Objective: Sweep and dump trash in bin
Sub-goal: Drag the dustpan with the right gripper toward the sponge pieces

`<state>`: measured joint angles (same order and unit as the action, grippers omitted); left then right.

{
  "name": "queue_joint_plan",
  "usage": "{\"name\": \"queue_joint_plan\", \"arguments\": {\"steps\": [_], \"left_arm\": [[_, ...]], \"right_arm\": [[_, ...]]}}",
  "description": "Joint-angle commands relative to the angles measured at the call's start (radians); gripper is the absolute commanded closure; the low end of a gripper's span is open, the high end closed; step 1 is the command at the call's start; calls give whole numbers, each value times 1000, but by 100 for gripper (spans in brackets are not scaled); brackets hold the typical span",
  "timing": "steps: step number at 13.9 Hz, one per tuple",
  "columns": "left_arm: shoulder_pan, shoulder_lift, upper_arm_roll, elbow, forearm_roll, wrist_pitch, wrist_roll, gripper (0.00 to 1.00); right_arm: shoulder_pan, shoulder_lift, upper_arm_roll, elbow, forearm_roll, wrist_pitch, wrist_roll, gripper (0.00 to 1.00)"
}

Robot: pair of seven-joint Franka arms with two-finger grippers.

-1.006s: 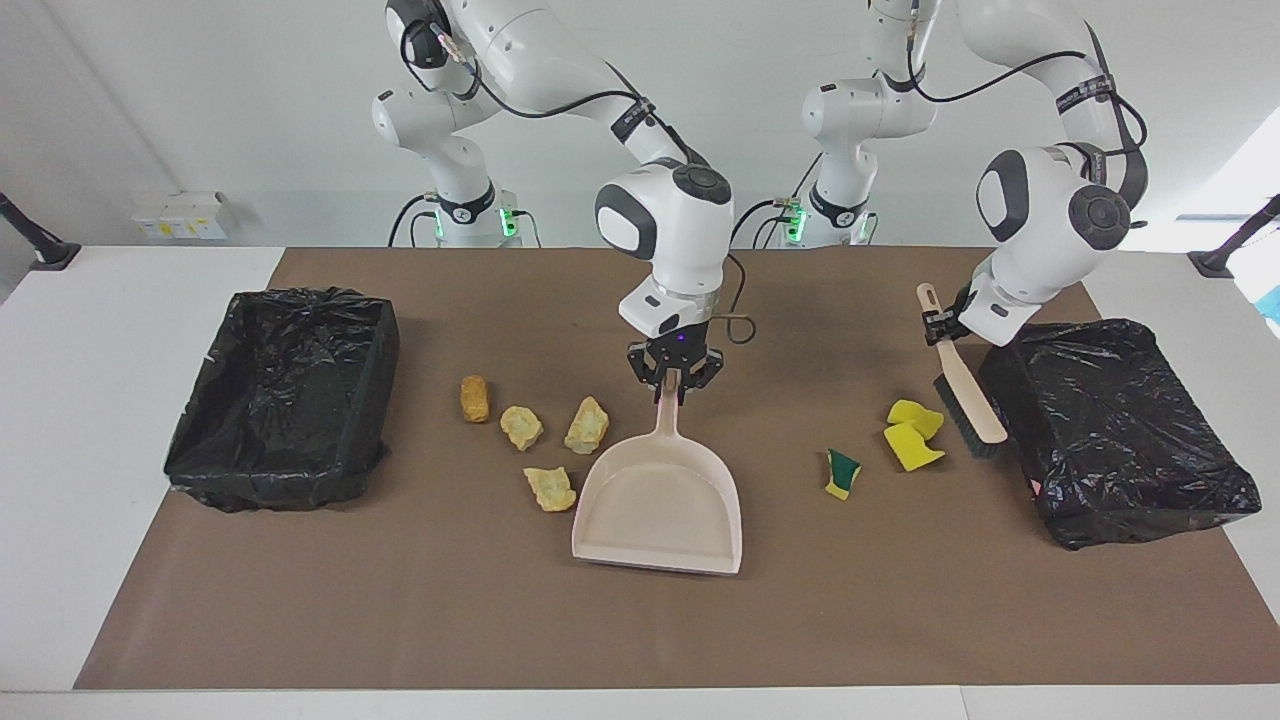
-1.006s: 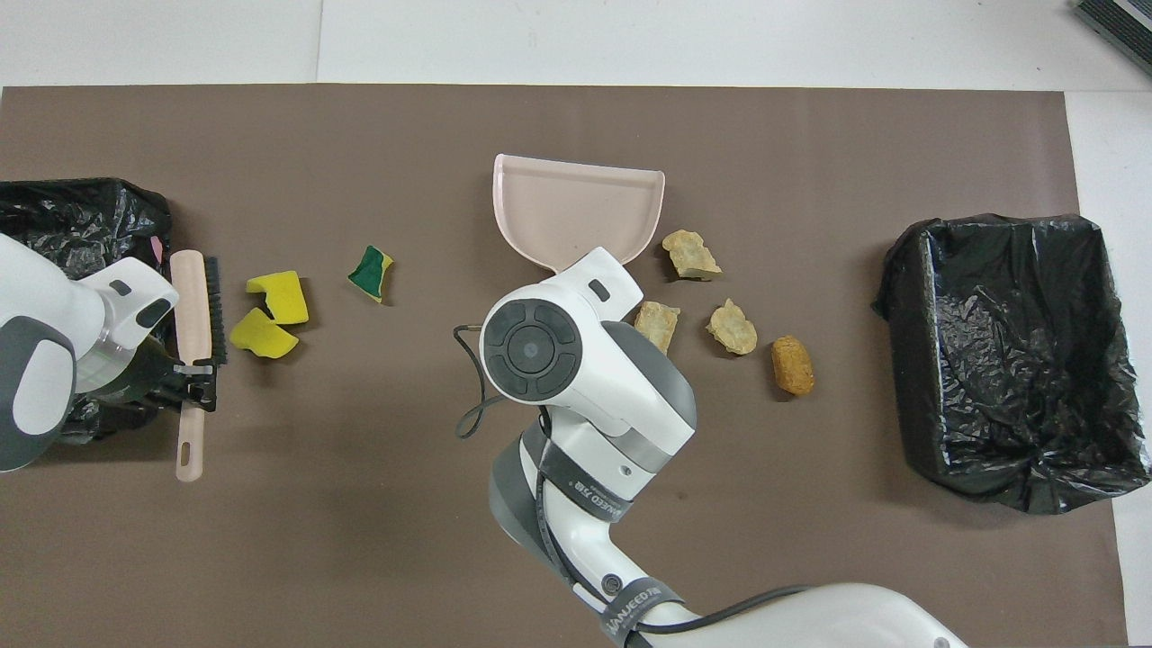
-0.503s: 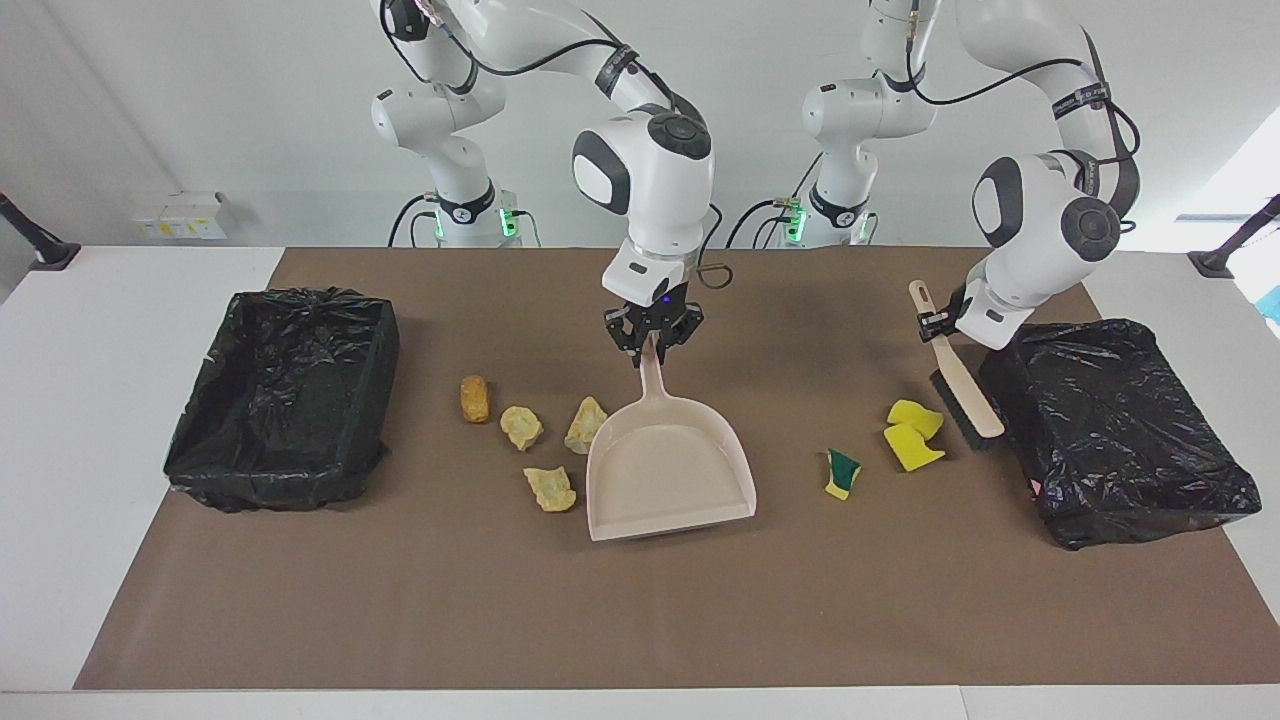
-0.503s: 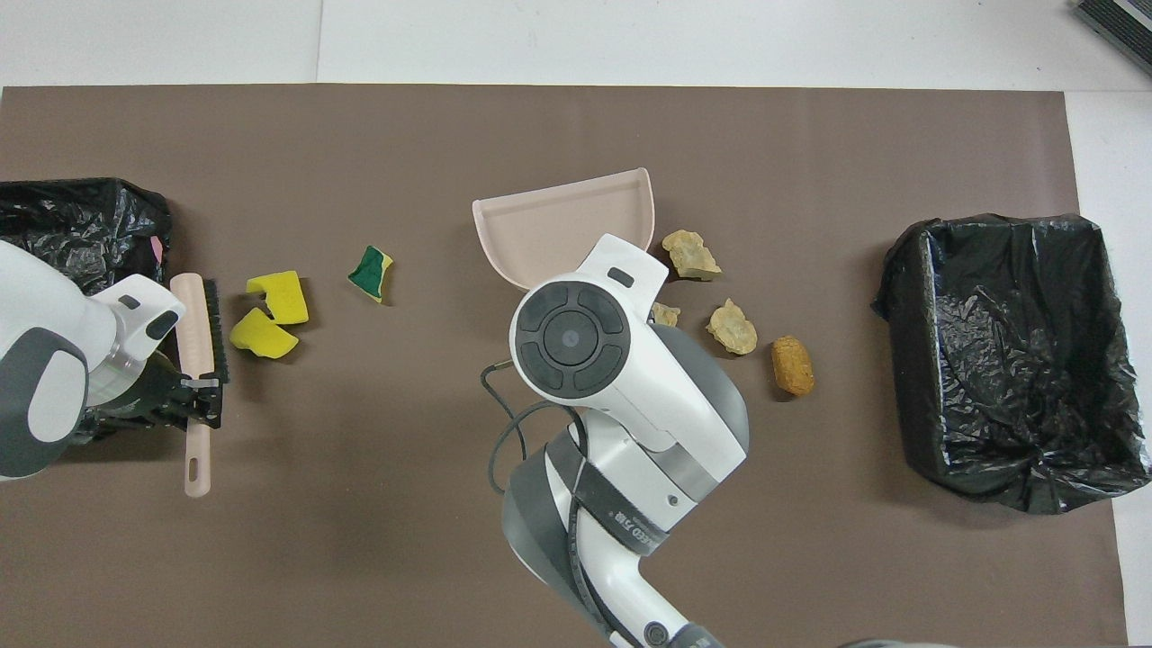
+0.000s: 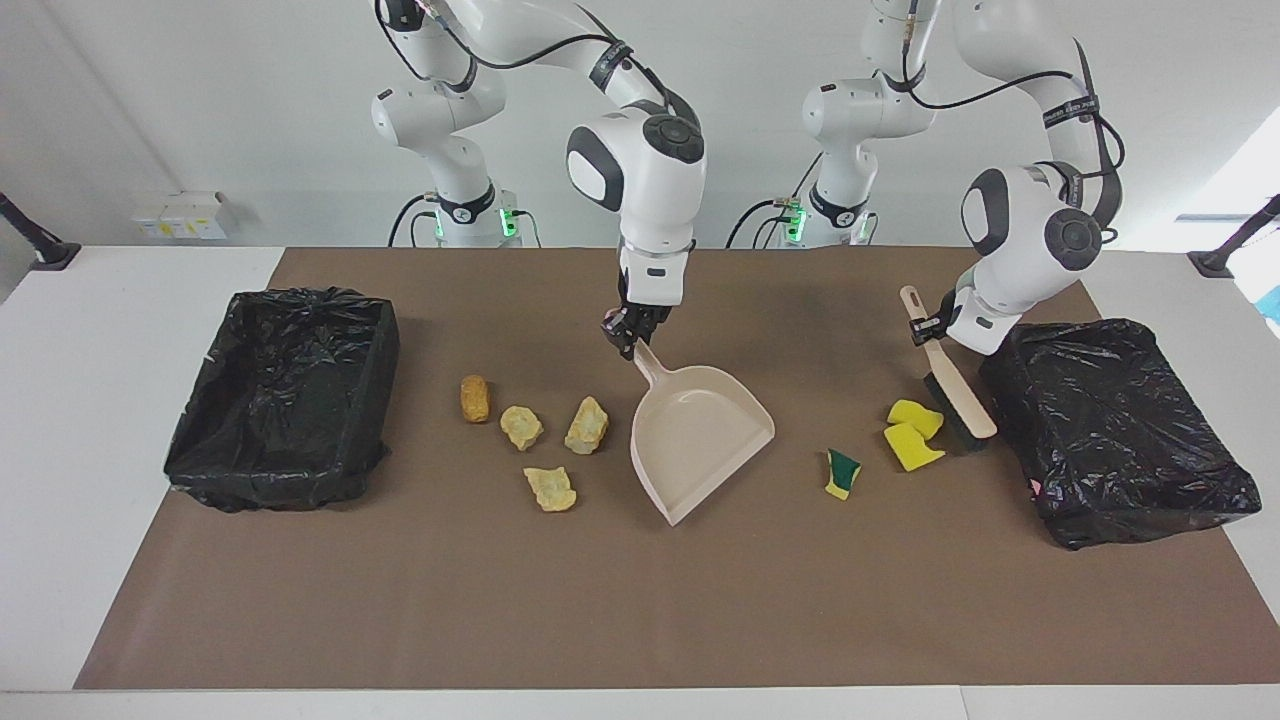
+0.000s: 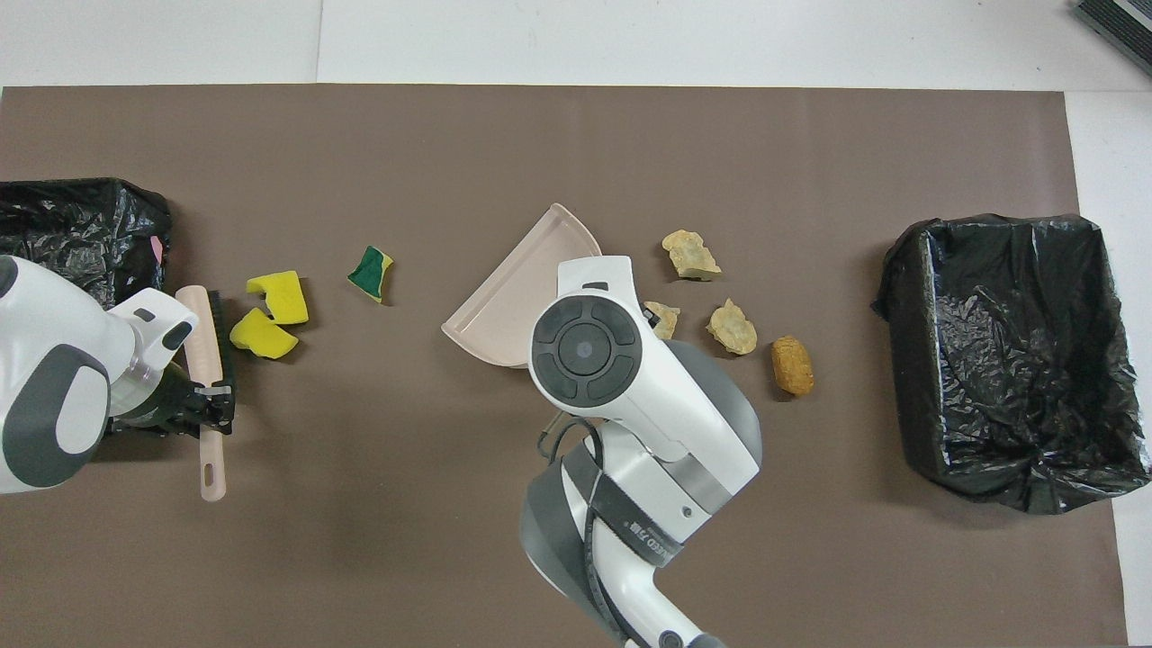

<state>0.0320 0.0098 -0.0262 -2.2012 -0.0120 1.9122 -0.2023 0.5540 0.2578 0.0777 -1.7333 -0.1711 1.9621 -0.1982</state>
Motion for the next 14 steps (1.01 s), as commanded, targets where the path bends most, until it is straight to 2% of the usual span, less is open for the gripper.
{"name": "queue_joint_plan", "arguments": {"steps": [1, 3, 8, 10, 14], "left_arm": [[-12, -8, 0, -20, 24, 47, -60, 100], [-11, -4, -1, -22, 49, 85, -60, 100], [-41, -7, -3, -23, 76, 51, -60, 100], [-27, 21, -3, -31, 73, 53, -80, 100], [-41, 29, -4, -25, 69, 68, -83, 100]], "right_arm": [[-63, -40, 8, -71, 53, 46, -264, 100], [-88, -25, 8, -71, 67, 81, -386, 100], [-125, 35, 8, -69, 77, 188, -624, 100], [-129, 43, 8, -69, 79, 199, -737, 100], [-132, 57, 8, -80, 162, 208, -757, 100]]}}
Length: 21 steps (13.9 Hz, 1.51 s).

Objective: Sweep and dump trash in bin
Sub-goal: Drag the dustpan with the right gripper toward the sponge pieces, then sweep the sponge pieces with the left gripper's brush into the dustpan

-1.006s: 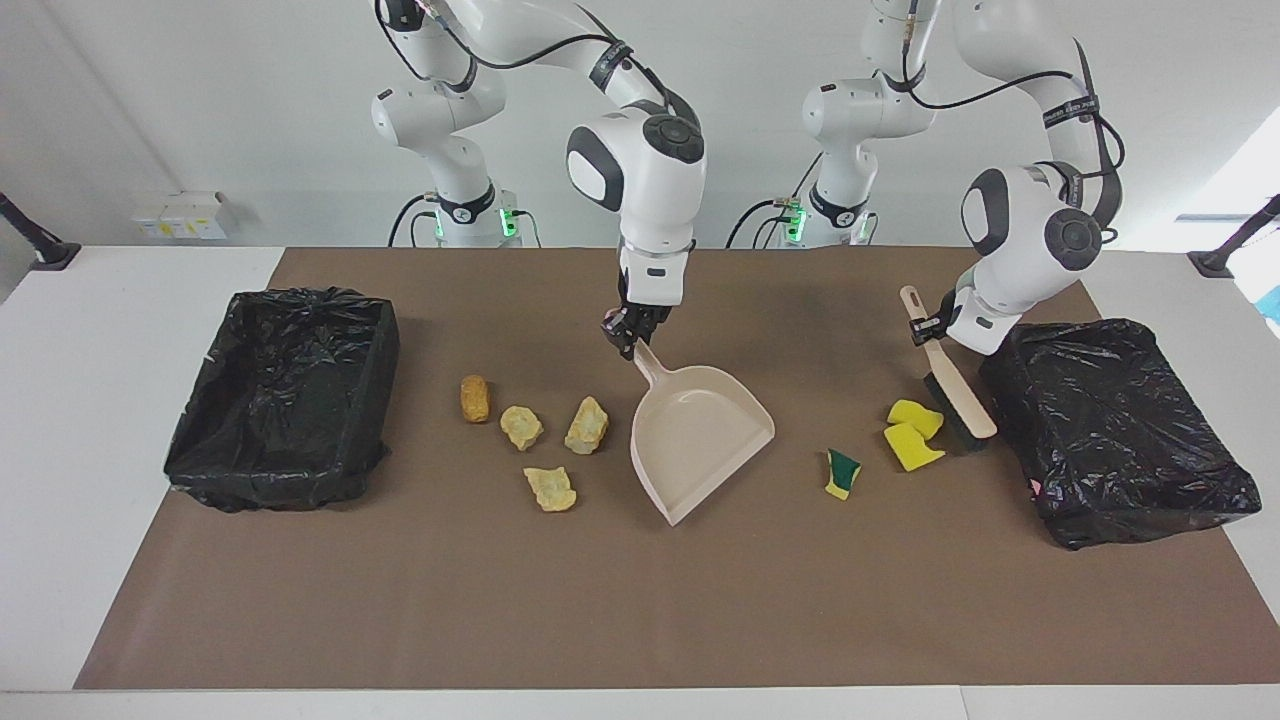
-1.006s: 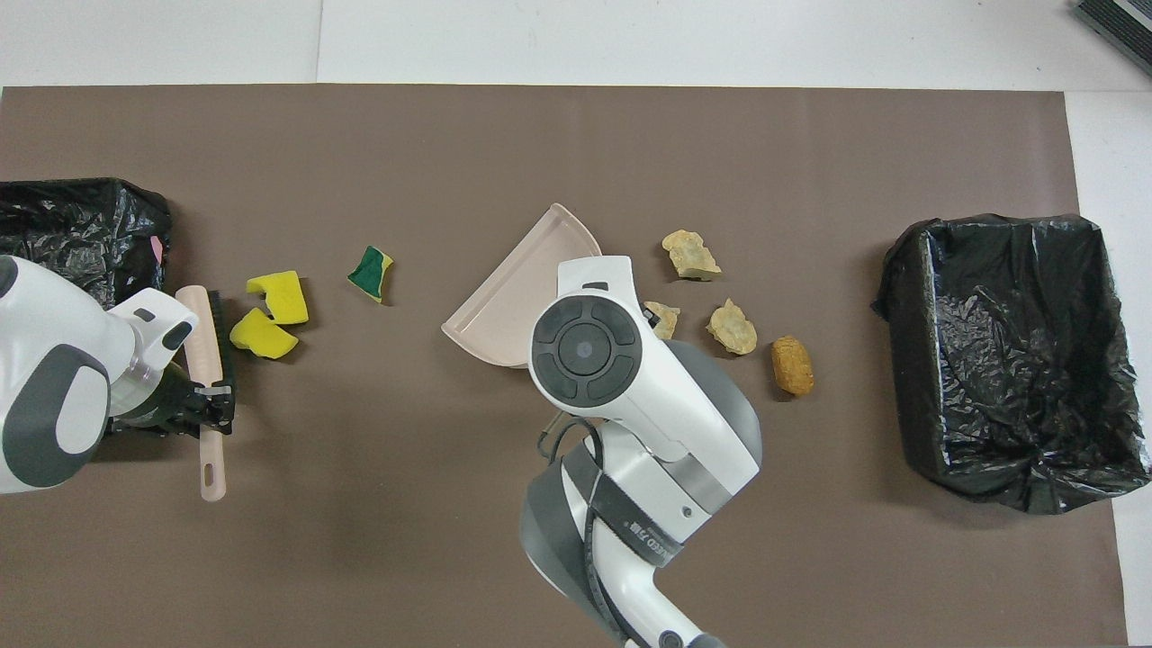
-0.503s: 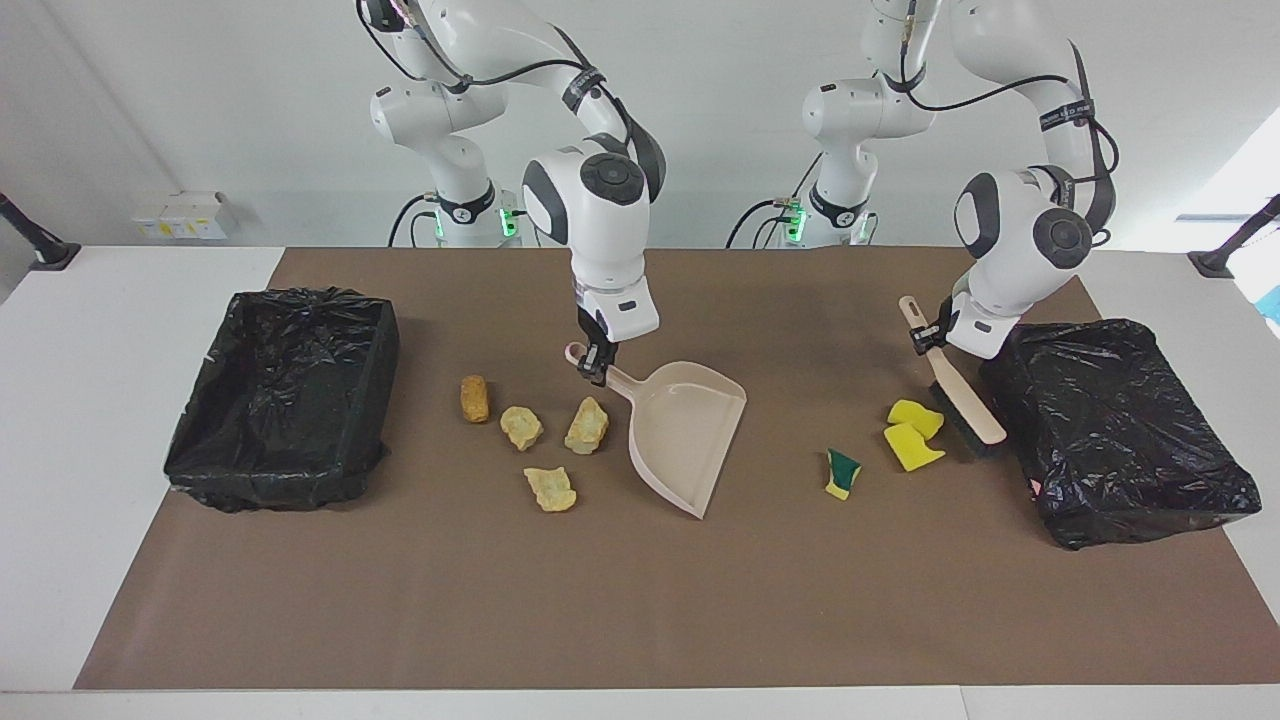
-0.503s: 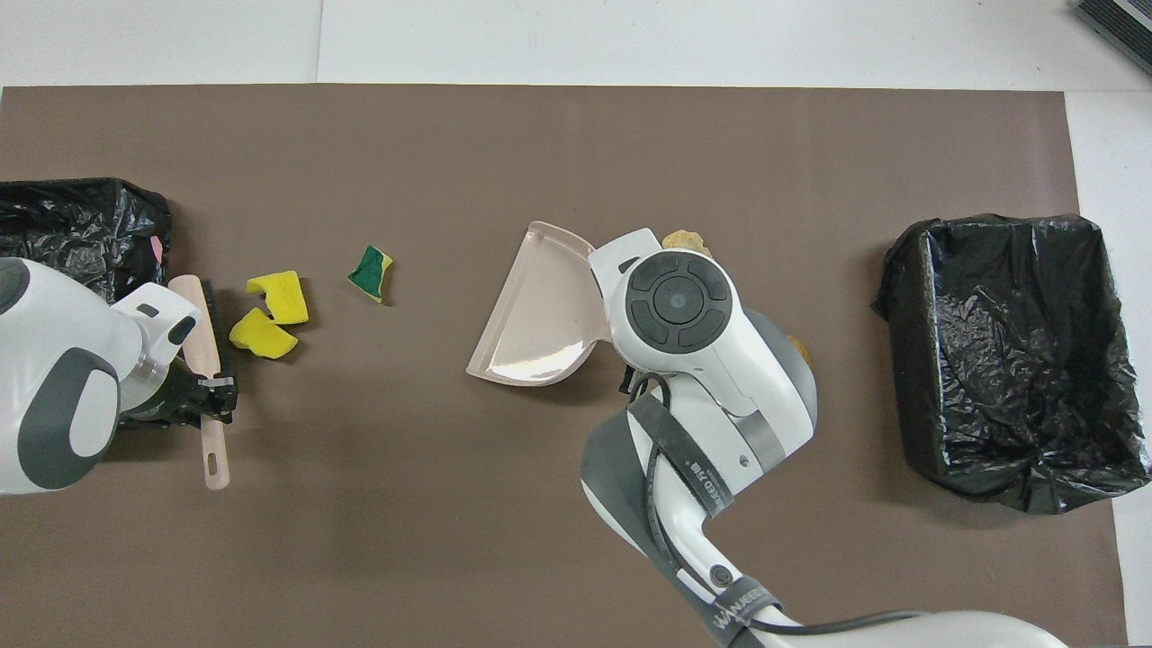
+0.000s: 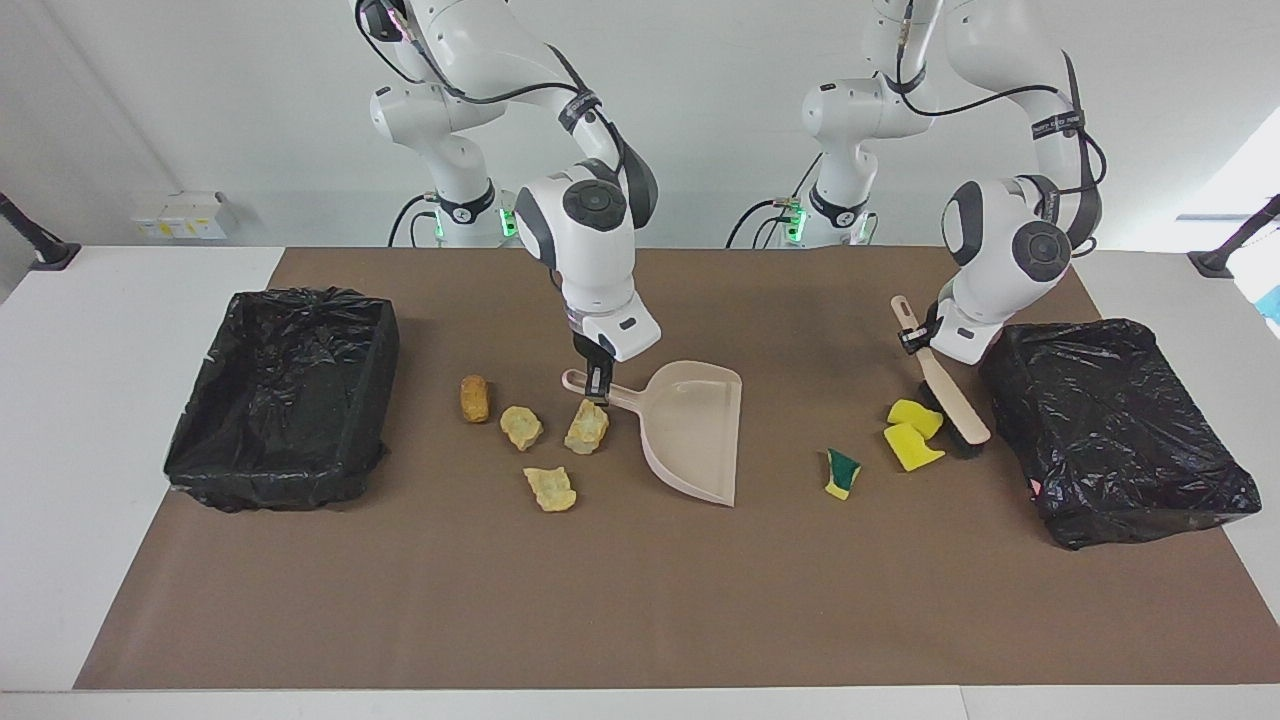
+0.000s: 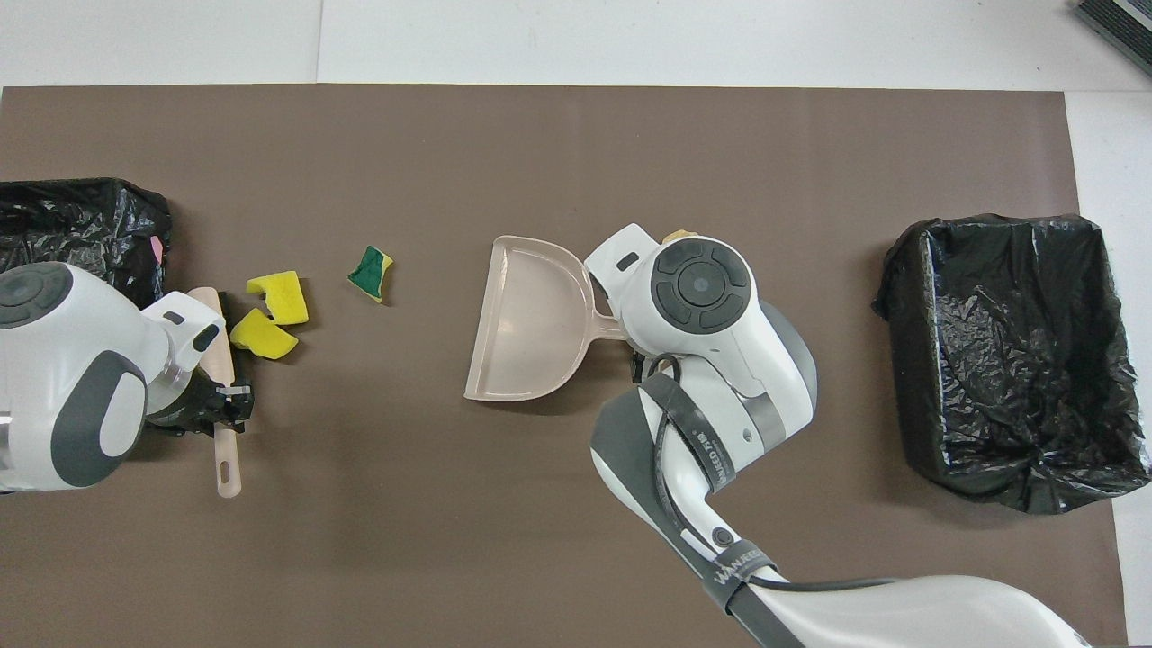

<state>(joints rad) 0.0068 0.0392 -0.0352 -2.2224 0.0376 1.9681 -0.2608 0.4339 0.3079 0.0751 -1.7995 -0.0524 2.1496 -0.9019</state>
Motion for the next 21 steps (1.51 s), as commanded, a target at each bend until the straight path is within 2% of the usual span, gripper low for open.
{"name": "queue_joint_plan", "arguments": {"steps": [1, 4, 6, 9, 14, 17, 19, 21], "left_arm": [[-24, 1, 3, -5, 18, 24, -26, 100], [-125, 7, 3, 0, 18, 67, -25, 100], [-186, 14, 3, 15, 15, 98, -24, 100], [-220, 47, -2, 64, 13, 106, -8, 100], [-358, 38, -5, 63, -1, 103, -1, 100], [-431, 37, -5, 49, -83, 109, -5, 100], [-471, 33, -6, 49, -97, 107, -14, 100], [-537, 27, -6, 49, -171, 106, -26, 100]], "right_arm": [[-18, 8, 11, -12, 40, 24, -75, 100], [-11, 8, 9, -11, 30, 21, -178, 100], [-1, 5, 8, -11, 25, 15, -173, 100], [-1, 3, 8, -12, -7, 19, -178, 100], [-1, 2, 9, -14, -33, 23, -172, 100], [-1, 2, 9, -14, -33, 23, -167, 100], [-1, 2, 9, -14, -33, 21, -166, 100], [-1, 2, 9, -14, -33, 18, -166, 100]]}}
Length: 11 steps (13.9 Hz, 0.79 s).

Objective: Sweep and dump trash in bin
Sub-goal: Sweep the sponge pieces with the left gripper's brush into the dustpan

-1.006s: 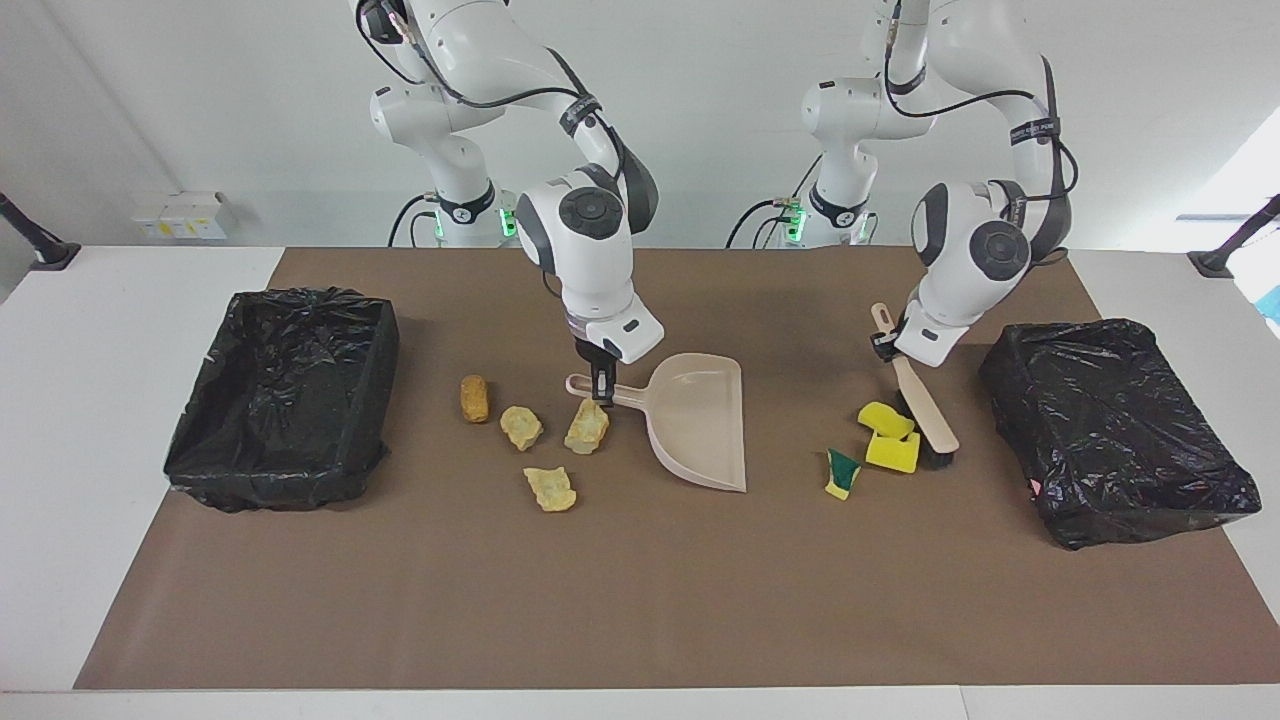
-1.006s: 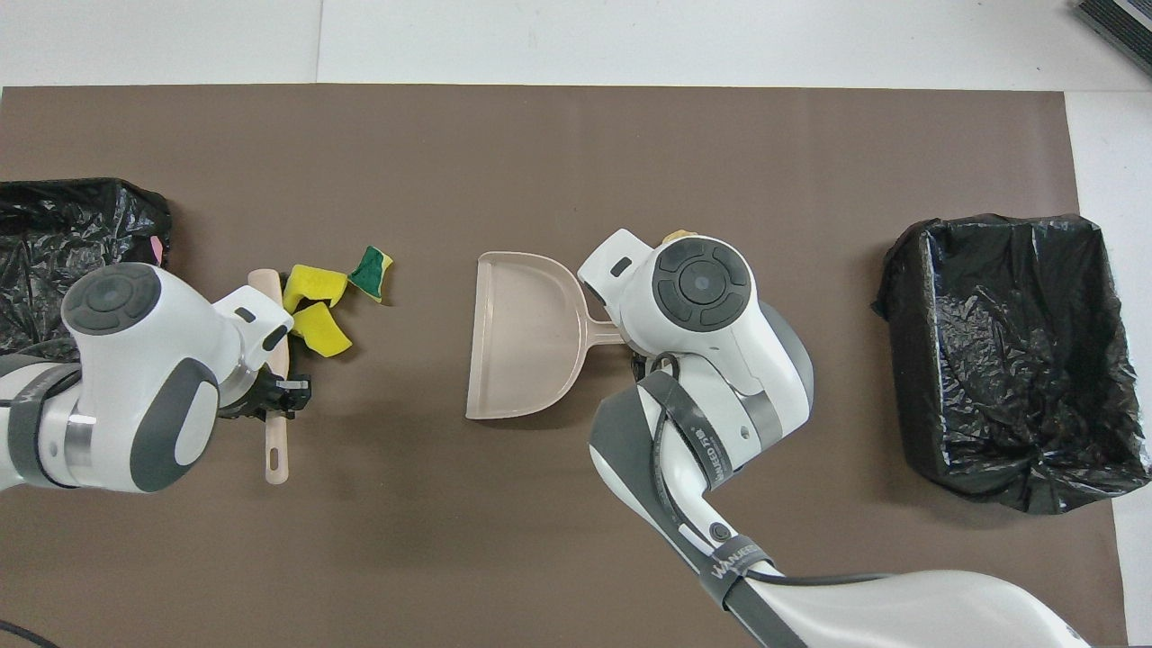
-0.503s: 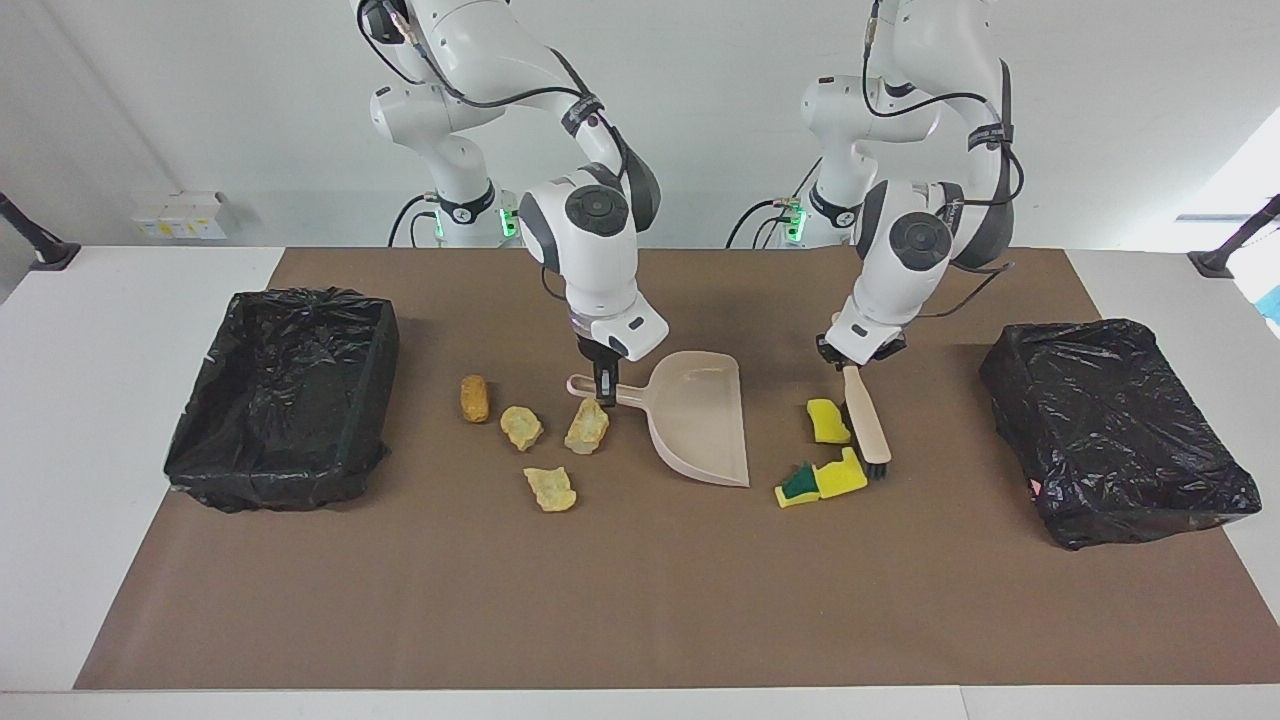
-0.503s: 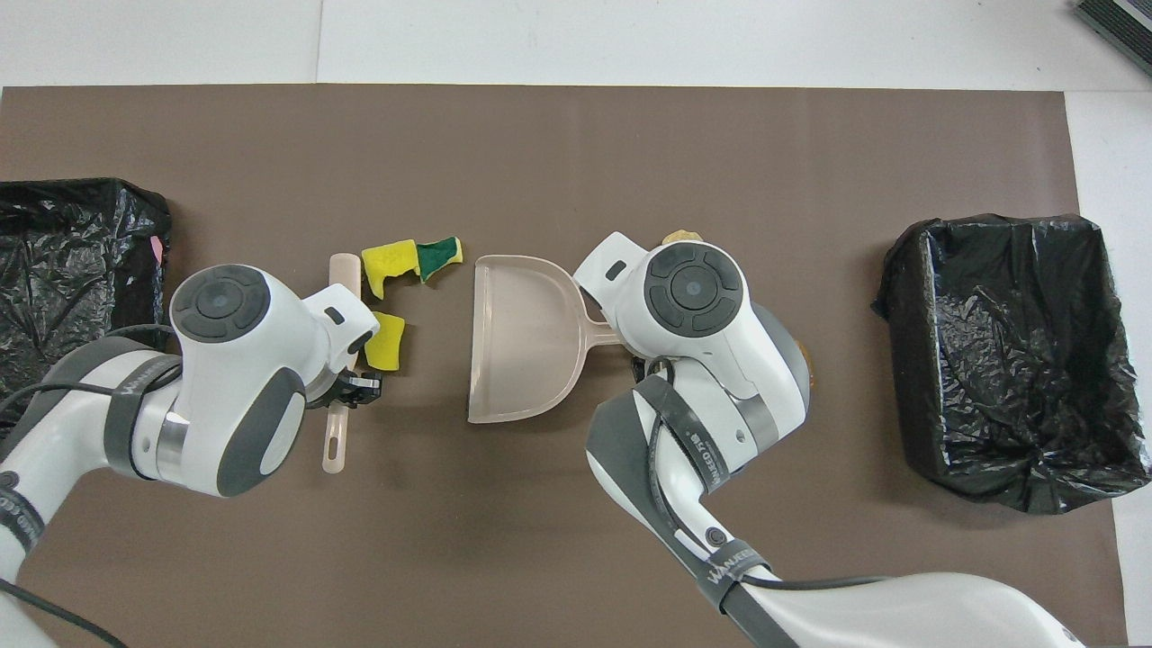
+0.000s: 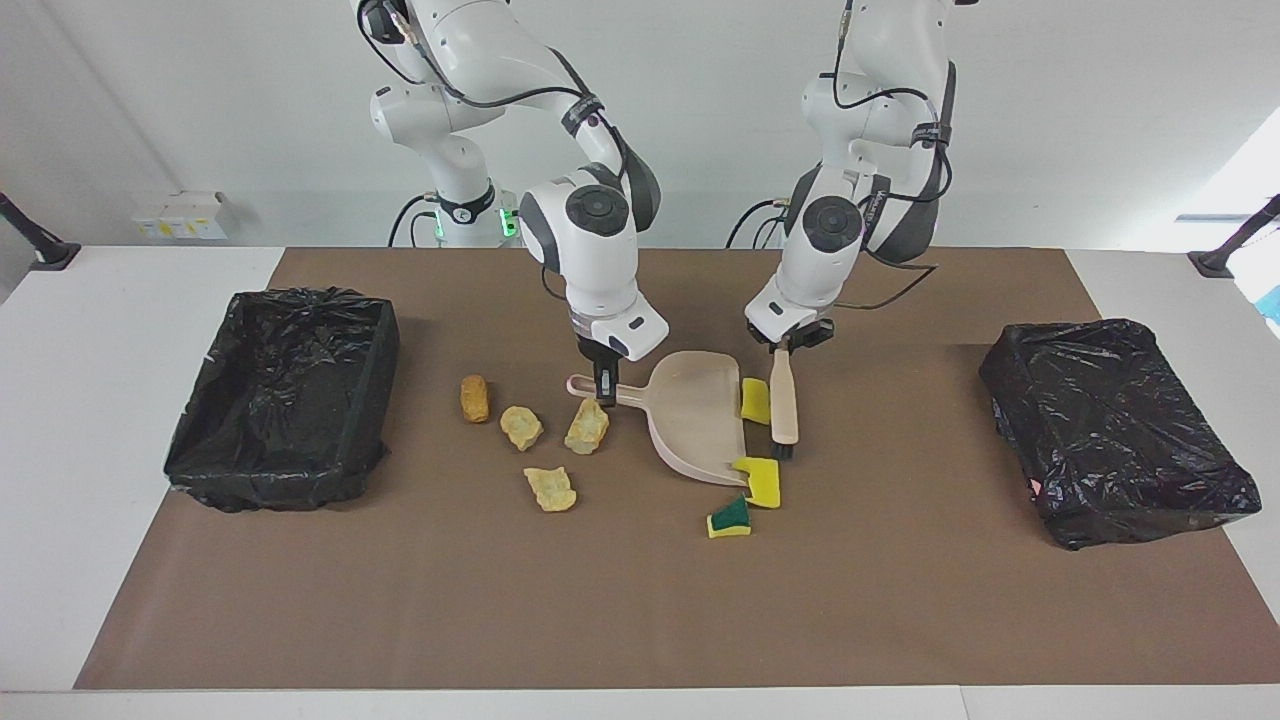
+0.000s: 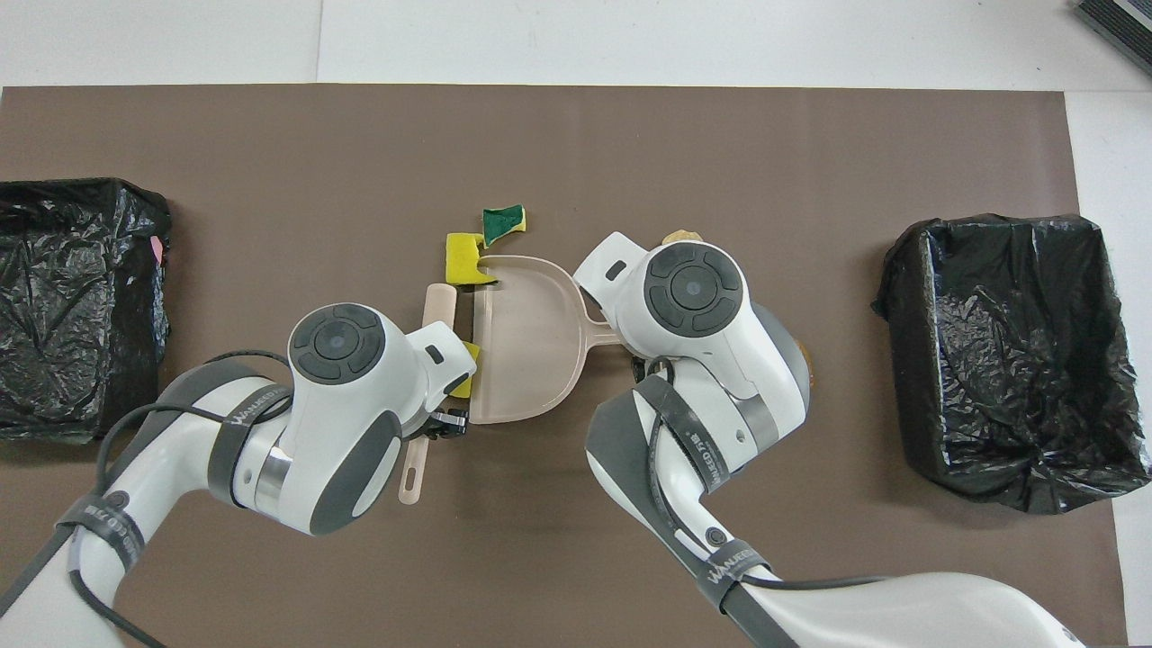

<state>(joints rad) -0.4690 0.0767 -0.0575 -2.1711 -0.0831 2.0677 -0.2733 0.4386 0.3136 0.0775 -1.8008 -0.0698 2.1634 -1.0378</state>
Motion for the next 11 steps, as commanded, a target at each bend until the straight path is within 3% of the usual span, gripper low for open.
{"name": "queue_joint_plan", "arguments": {"steps": [1, 4, 7, 11], "left_arm": [[-89, -12, 16, -3, -78, 6, -44, 100], [-169, -26, 15, -3, -116, -3, -136, 100], [-184, -17, 2, 36, -135, -21, -170, 100], [-163, -38, 13, 137, -116, -202, -152, 100]], "right_arm": [[-6, -4, 7, -12, -16, 4, -30, 100], [-6, -4, 7, -12, -15, 1, -30, 100], [-6, -5, 7, -12, -16, -5, -30, 100], [-15, -8, 5, -12, -18, -34, -34, 100]]}}
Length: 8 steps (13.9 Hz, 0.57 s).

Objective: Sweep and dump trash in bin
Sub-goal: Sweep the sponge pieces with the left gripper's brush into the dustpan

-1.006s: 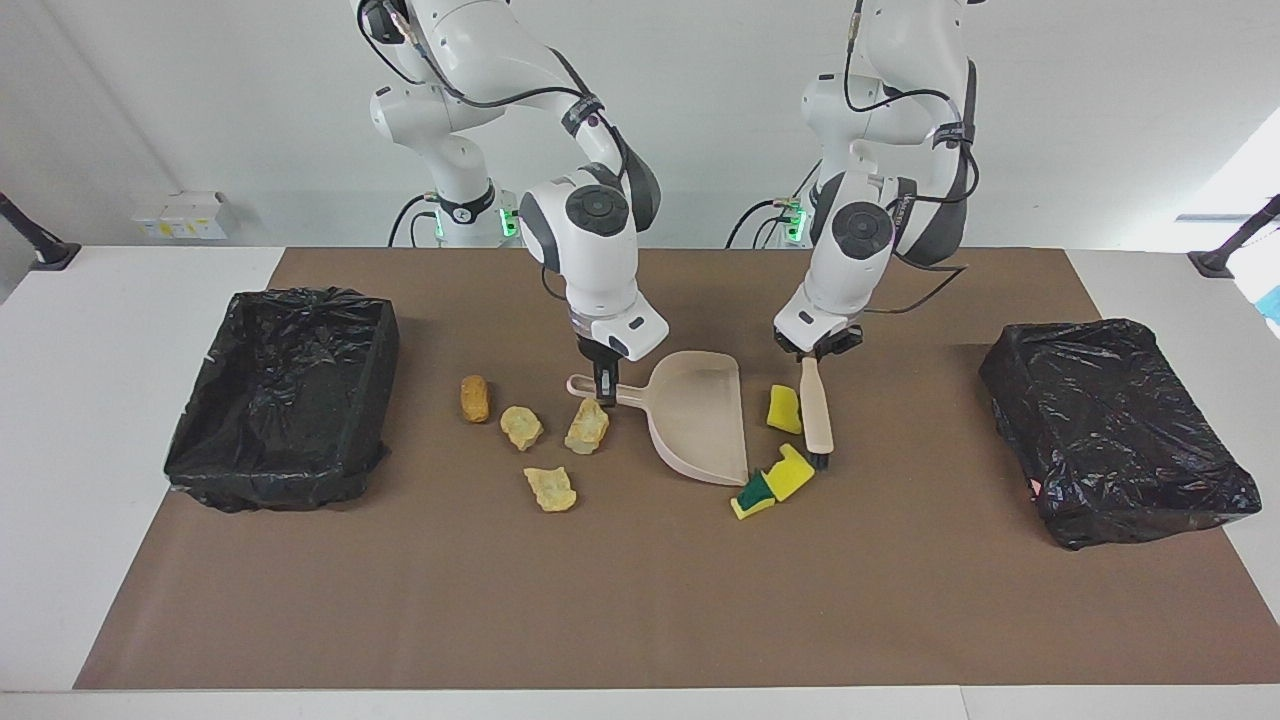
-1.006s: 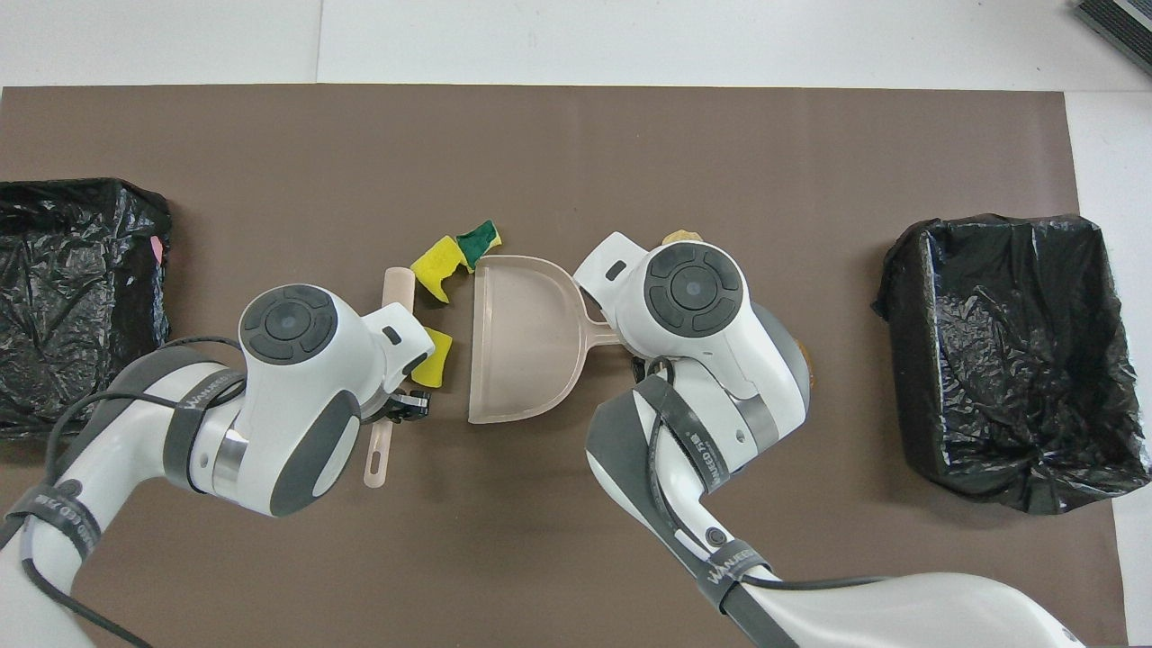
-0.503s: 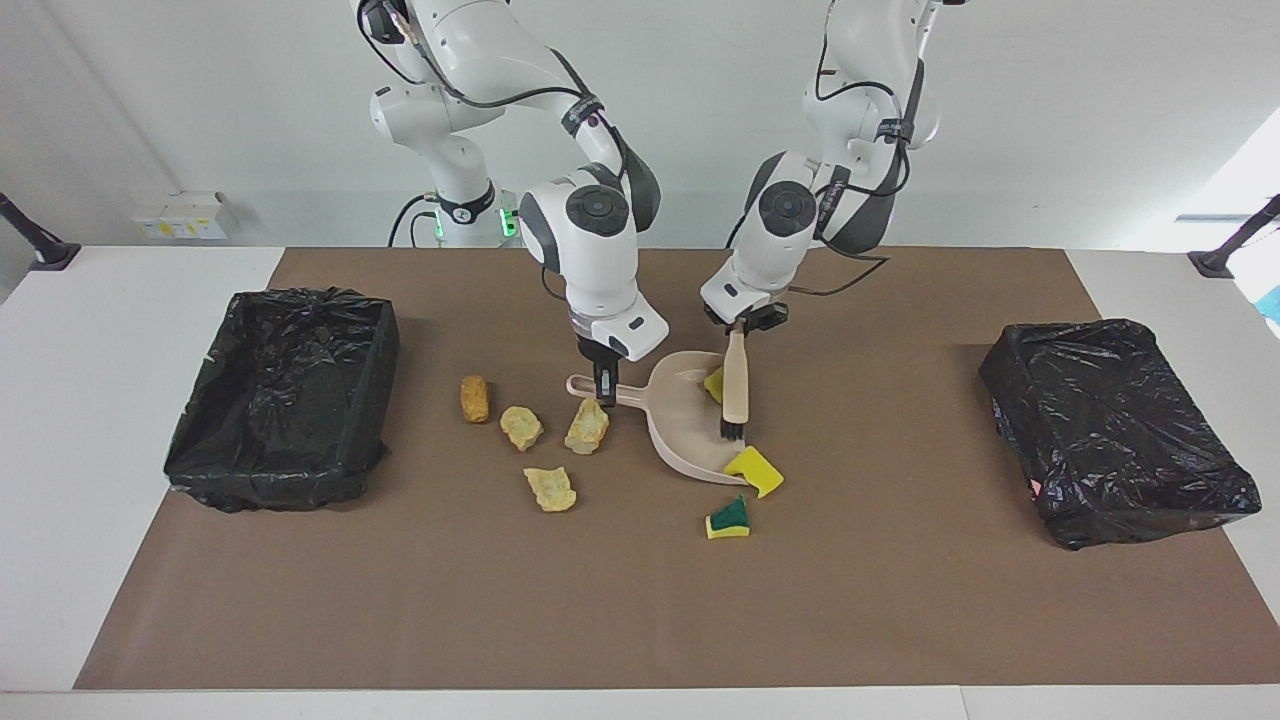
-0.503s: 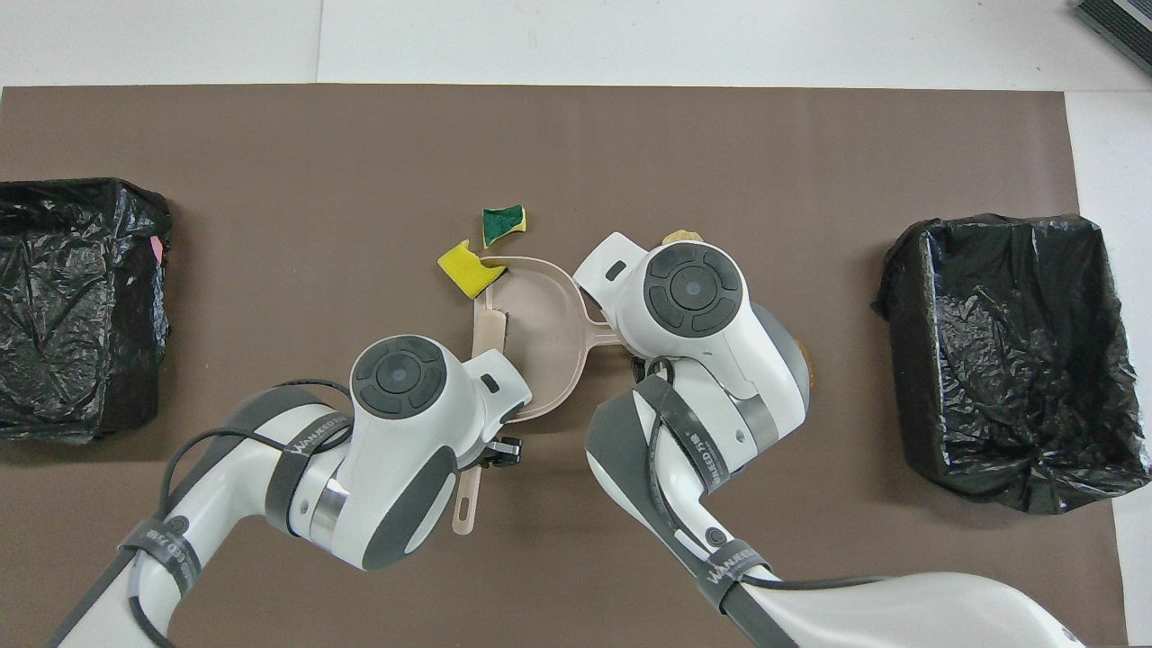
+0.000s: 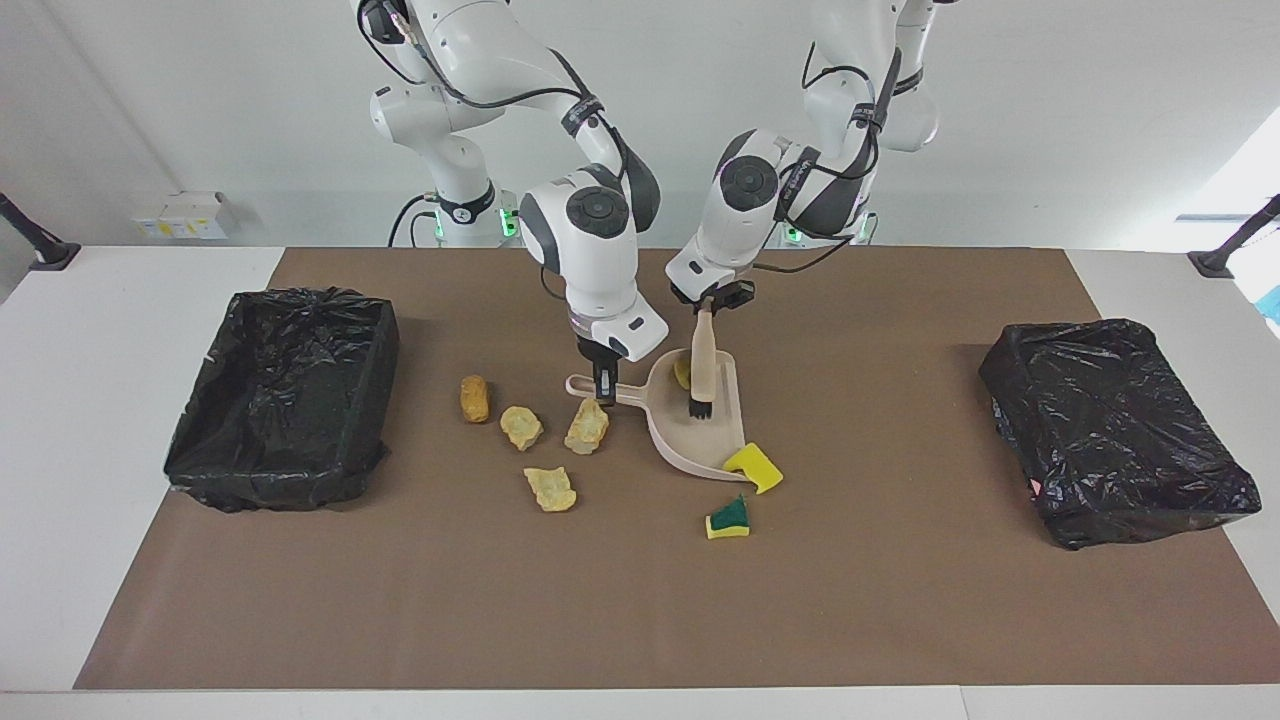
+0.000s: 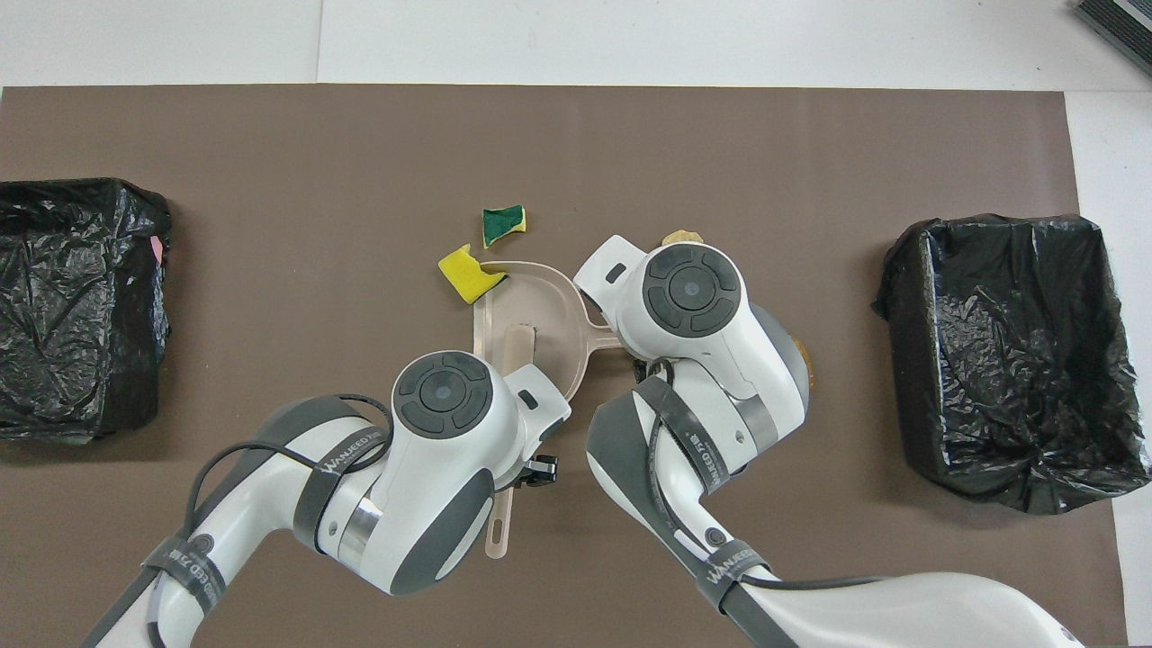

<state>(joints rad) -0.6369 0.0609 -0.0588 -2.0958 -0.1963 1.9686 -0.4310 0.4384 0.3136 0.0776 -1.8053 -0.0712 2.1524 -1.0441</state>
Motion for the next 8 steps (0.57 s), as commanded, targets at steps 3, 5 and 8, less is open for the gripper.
{"name": "queue_joint_plan", "arguments": {"steps": [3, 5, 8], "left_arm": [[113, 5, 19, 111, 69, -97, 206, 100], [193, 34, 19, 115, 69, 10, 399, 100], [209, 69, 19, 148, 78, 119, 500, 100]], "right_arm": [[-21, -16, 5, -8, -16, -37, -34, 100], [-20, -18, 5, -6, -16, -39, -33, 100], [-20, -18, 5, -8, -16, -45, -33, 100]]}}
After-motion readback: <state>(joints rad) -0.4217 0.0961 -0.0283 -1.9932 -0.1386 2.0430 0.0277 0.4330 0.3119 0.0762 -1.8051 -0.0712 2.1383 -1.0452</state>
